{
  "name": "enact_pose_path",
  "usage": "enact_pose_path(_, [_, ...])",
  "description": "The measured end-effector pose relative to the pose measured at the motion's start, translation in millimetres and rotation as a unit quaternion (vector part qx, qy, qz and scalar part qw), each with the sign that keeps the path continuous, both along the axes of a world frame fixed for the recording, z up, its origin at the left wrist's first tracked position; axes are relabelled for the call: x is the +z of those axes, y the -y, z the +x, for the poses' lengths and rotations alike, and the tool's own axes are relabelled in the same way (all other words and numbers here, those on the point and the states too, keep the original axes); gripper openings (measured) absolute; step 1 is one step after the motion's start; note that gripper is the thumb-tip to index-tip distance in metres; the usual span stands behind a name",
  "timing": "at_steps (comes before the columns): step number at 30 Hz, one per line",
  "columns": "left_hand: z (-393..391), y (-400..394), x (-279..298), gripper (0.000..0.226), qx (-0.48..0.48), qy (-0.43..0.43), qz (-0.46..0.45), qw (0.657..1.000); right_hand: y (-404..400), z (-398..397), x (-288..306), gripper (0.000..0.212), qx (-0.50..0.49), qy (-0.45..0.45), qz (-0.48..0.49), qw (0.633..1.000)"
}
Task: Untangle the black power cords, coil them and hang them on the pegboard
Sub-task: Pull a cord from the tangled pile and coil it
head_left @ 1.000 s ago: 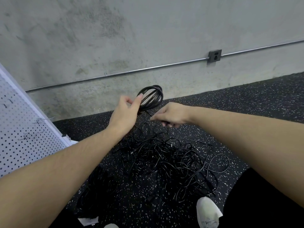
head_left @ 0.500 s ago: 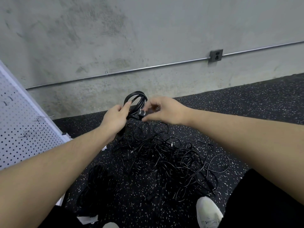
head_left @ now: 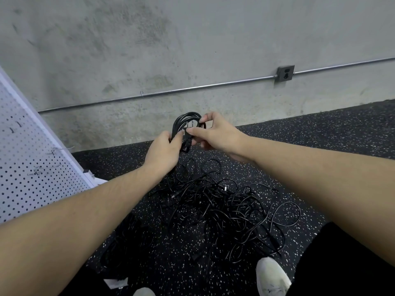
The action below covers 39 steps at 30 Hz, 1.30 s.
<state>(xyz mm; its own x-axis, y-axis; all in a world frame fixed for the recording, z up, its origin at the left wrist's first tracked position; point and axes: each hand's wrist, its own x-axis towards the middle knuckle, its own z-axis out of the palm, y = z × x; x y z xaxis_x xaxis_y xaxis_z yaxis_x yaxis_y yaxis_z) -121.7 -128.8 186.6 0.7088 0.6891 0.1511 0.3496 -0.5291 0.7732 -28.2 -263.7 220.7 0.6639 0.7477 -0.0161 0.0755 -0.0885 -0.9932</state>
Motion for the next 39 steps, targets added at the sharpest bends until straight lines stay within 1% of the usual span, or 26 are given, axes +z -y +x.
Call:
enact_pose_path(3, [-1.5,3.9,4.5,0.040,-0.020,0.033,-0.018,0.999,-0.2,1.0,3.5,0.049,-0.016,-0.033,0.016,0.999])
enact_pose_path(6, [-3.1,6.1,6.8,0.038,-0.060,0.054,-0.033,0.996,1.6,6.3,6.1,0.069,-0.028,-0.073,-0.005,0.997])
enact_pose_path(7, [-4.3,7.2,7.6,0.036,-0.072,0.053,-0.034,0.995,3.4,6.9,7.0,0.068,-0.023,-0.074,-0.024,0.997])
enact_pose_path(8, [-5.4,8.5,8.5,0.032,-0.082,0.052,-0.027,0.995,5.2,7.4,7.2,0.058,-0.015,-0.062,-0.044,0.997])
enact_pose_path(10, [-6.9,12.0,10.6,0.027,-0.104,0.054,-0.014,0.993,8.7,6.9,7.9,0.030,-0.020,-0.013,-0.072,0.997])
enact_pose_path(11, [-7.7,14.4,12.1,0.027,-0.116,0.056,-0.017,0.992,10.7,6.4,8.1,0.023,-0.033,0.007,-0.079,0.996])
enact_pose_path(13, [-9.0,18.6,15.5,0.035,-0.138,0.045,-0.020,0.989,13.7,6.9,7.1,0.019,-0.060,0.031,-0.081,0.994])
enact_pose_path(15, [-8.8,21.3,17.4,0.054,-0.145,0.014,0.003,0.989,13.7,8.9,3.7,0.015,-0.081,0.033,-0.066,0.994])
enact_pose_path(16, [-7.5,21.4,17.4,0.060,-0.143,0.001,0.022,0.989,12.5,9.3,1.8,0.015,-0.090,0.031,-0.053,0.994])
enact_pose_path(18, [-4.5,21.8,17.9,0.058,-0.138,0.000,0.038,0.990,7.4,10.2,-0.9,0.014,-0.105,0.017,-0.025,0.994])
enact_pose_path(21, [-3.2,22.2,19.2,0.048,-0.147,0.026,0.020,0.989,4.9,12.6,-0.4,0.007,-0.094,-0.034,0.034,0.994])
enact_pose_path(22, [-3.2,21.0,19.3,0.044,-0.154,0.031,0.009,0.988,6.6,14.0,-0.4,0.012,-0.070,-0.063,0.054,0.994])
enact_pose_path(24, [-3.5,17.0,17.6,0.034,-0.164,0.037,-0.008,0.986,12.4,16.0,-0.1,0.034,-0.012,-0.115,0.068,0.991])
enact_pose_path(25, [-4.4,14.9,16.6,0.028,-0.170,0.033,-0.009,0.985,14.4,16.2,-0.2,0.041,0.003,-0.124,0.061,0.990])
enact_pose_path(26, [-5.2,12.9,15.0,0.026,-0.178,0.023,-0.010,0.984,15.2,15.1,-0.3,0.044,0.007,-0.119,0.047,0.992])
enact_pose_path(27, [-6.0,12.1,13.6,0.025,-0.188,0.014,-0.012,0.982,14.4,14.4,-1.1,0.043,0.003,-0.104,0.033,0.994])
enact_pose_path(29, [-5.7,12.5,10.9,0.016,-0.194,0.017,-0.026,0.981,11.5,11.6,-2.1,0.034,-0.016,-0.058,0.024,0.998])
enact_pose_path(31, [-3.8,14.4,11.4,0.008,-0.180,0.050,-0.057,0.981,7.3,10.6,-2.8,0.027,-0.031,-0.026,0.052,0.998])
enact_pose_path(33, [-2.4,15.9,13.7,0.008,-0.155,0.079,-0.073,0.982,3.1,9.9,-1.5,0.026,-0.038,-0.021,0.097,0.994])
enact_pose_path(35, [-1.7,15.7,16.4,0.005,-0.132,0.103,-0.099,0.981,-0.5,9.5,-0.4,0.027,-0.046,-0.011,0.118,0.992])
enact_pose_path(39, [1.2,17.8,17.6,0.008,-0.117,0.122,-0.184,0.968,-4.5,8.0,-3.8,0.025,-0.052,-0.001,0.103,0.993])
